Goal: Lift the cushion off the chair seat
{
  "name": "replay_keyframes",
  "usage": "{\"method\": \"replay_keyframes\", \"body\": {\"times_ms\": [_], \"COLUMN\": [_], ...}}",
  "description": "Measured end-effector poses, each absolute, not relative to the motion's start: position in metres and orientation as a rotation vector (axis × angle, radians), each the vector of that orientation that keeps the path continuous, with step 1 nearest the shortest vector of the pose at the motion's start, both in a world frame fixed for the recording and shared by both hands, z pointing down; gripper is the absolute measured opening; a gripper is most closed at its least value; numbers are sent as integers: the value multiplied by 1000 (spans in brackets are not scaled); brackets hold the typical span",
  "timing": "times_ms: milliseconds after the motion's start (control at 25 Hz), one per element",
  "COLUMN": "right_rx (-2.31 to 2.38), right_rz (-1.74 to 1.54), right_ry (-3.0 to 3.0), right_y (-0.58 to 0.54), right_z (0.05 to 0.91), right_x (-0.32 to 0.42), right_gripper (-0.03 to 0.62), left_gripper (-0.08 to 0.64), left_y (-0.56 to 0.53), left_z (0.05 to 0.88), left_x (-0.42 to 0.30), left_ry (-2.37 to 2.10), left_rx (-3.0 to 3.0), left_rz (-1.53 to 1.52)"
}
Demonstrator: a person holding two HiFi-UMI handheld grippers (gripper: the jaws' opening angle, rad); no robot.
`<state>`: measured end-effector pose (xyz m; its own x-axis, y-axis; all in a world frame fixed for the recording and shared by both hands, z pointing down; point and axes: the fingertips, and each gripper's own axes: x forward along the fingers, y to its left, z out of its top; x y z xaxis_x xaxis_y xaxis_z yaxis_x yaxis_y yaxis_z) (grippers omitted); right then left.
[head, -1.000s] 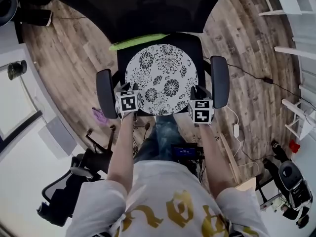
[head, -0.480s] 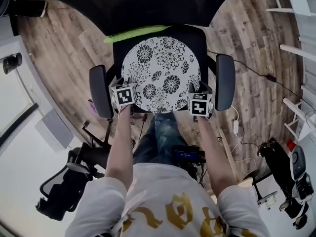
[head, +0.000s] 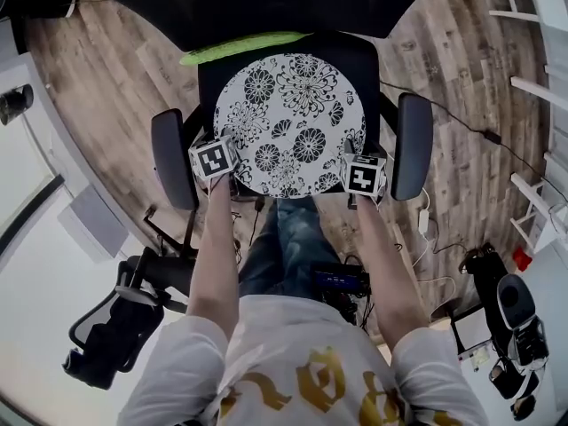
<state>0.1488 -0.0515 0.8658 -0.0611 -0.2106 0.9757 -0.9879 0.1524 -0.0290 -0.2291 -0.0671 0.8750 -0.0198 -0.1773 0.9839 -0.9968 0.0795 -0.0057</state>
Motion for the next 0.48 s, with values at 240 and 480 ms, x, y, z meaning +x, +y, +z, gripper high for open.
{"method": "replay_keyframes", "body": {"times_ms": [240, 480], "right_rx": [1251, 1292], "right_rz": [1061, 1082], "right_ry": [-1457, -1394], "right_y": [-58, -61], "right_z": [876, 879], "right_x": [152, 157], "right_gripper": [170, 42], "left_gripper": [141, 119], "left_y": [-65, -68], "left_z": [887, 897], "left_x": [-230, -225], "left_ry": [-1338, -1317], "left_rx": [1286, 1317], "left_rz": [1144, 1145]}}
